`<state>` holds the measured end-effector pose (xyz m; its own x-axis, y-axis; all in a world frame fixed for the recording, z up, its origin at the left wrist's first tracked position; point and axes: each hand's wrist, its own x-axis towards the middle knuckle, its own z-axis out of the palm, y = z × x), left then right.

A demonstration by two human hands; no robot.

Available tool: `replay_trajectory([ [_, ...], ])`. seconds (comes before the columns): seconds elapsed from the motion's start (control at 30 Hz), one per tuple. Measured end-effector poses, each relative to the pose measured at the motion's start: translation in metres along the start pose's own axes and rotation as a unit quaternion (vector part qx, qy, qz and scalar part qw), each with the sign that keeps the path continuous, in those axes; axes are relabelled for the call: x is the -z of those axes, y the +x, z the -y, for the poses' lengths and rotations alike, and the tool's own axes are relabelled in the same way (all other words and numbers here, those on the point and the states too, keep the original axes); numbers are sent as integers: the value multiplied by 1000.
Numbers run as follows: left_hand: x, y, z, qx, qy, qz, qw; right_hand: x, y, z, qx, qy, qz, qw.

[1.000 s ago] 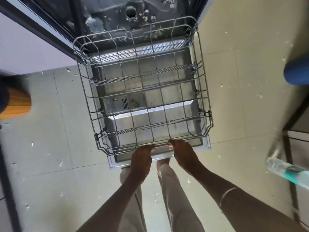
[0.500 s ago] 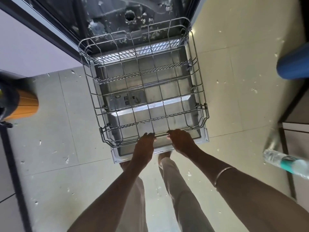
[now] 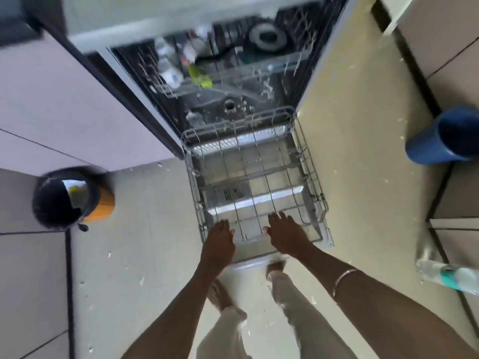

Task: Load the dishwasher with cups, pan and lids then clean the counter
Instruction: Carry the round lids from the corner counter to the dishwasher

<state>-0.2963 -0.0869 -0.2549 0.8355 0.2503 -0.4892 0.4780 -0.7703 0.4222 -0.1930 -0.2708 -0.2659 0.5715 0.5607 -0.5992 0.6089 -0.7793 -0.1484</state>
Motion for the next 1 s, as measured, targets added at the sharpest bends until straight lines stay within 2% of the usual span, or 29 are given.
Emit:
replay_trajectory([
  [0.1, 55, -21, 8, -16, 23, -69, 997, 53, -13, 26, -11, 0, -48, 999],
  [0.23, 128, -60, -3, -10, 0, -66, 998, 119, -37, 63, 9, -3, -61, 998],
  [0.37, 209, -92, -19, -11, -13, -129, 991, 202, -61, 110, 4, 20, -115, 993],
  [0.5, 285, -108, -20, -52, 19, -194, 979, 281, -70, 152, 8, 33, -156, 987],
  [0.6, 348, -116, -13, -56, 54, -239, 968, 339, -77, 185, 25, 20, -210, 977],
  [0.77, 440, -136, -3, -49, 34, -325, 944, 418, -88, 232, 56, 20, -285, 957],
  [1.0, 542, -148, 1, -41, 50, -399, 915, 507, -90, 279, 92, 7, -371, 924],
])
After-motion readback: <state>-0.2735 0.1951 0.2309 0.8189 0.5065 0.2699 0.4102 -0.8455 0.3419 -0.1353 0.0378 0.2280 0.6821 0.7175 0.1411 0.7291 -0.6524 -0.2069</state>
